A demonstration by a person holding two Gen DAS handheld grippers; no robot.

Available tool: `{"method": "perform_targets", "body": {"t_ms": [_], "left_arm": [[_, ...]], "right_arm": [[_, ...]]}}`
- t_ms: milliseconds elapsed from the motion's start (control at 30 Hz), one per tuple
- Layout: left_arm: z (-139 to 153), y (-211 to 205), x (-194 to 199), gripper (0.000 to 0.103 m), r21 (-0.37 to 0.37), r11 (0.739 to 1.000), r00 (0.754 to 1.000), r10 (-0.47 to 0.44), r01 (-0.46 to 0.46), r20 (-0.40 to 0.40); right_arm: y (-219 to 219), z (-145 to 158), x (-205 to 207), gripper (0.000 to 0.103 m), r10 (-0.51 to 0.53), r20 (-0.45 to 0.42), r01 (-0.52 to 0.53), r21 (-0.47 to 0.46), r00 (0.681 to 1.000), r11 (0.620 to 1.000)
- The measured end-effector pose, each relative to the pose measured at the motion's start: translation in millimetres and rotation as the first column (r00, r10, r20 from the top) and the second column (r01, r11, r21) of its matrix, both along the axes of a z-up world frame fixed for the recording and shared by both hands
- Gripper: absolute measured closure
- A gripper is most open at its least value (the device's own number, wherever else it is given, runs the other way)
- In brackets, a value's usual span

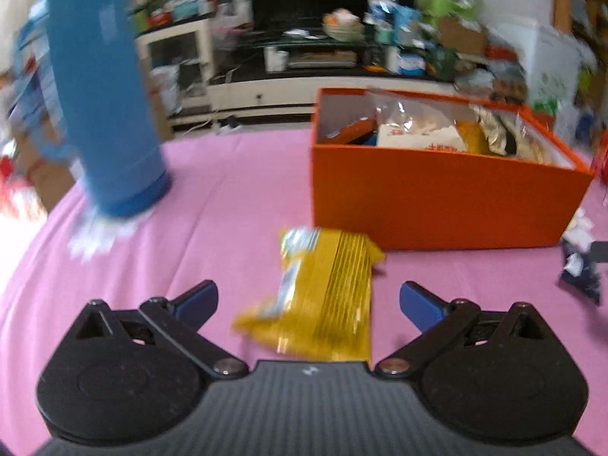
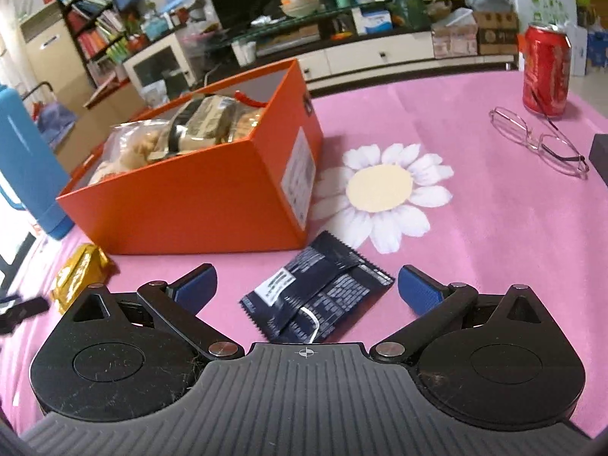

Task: Organize snacks
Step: 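Grasp the yellow bag with the left gripper while the right grasps the dark blue packet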

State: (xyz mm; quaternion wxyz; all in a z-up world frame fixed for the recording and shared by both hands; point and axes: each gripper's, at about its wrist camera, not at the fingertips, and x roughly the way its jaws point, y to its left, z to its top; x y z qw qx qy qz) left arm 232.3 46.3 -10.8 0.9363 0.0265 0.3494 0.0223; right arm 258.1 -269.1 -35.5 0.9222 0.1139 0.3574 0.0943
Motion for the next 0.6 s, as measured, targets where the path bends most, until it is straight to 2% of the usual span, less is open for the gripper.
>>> {"method": "perform_targets", "body": {"t_ms": [67,167,267,367,467,600], "left_arm": [[-12.7,-7.1,24.0,0.002,0.034,0.998,0.997,-0.055,0.057,-0.046],[-29.1,-14.1,38.5,0.002,0.09,0.993,0.994,-0.069,0.077,-0.088],[-35.3,-18.4,38.0,0.004,0.123,0.989,0.995,-0.071,0.08,-0.076],[-37.1,-17.9,33.2,0.008,0.1,0.991,0.995,-0.078,0.083,-0.06],[-37.7,-10.9,35.7,0.016,0.018,0.998,0.996,-0.063,0.065,-0.07],[-34.6,-5.9,35.9,0.034,-0.047,0.999,0.996,-0.019,0.015,-0.087]], "right_arm": [[1.5,0.0,2.5,0.021,0.002,0.014,-0.001,-0.037,1.0,0.999],[10.9,-3.8,7.8,0.021,0.063,0.029,-0.059,-0.119,0.998,0.991],[21.9,-12.4,14.9,0.021,0.127,0.043,-0.117,-0.187,0.991,0.975],[29.1,-17.1,27.6,0.021,0.149,0.077,-0.129,-0.223,0.986,0.966],[34.4,-24.0,44.0,0.024,0.16,0.028,-0.153,-0.175,0.987,0.973],[53.8,-25.8,36.6,0.029,0.191,0.014,-0.179,-0.278,0.982,0.944]]}}
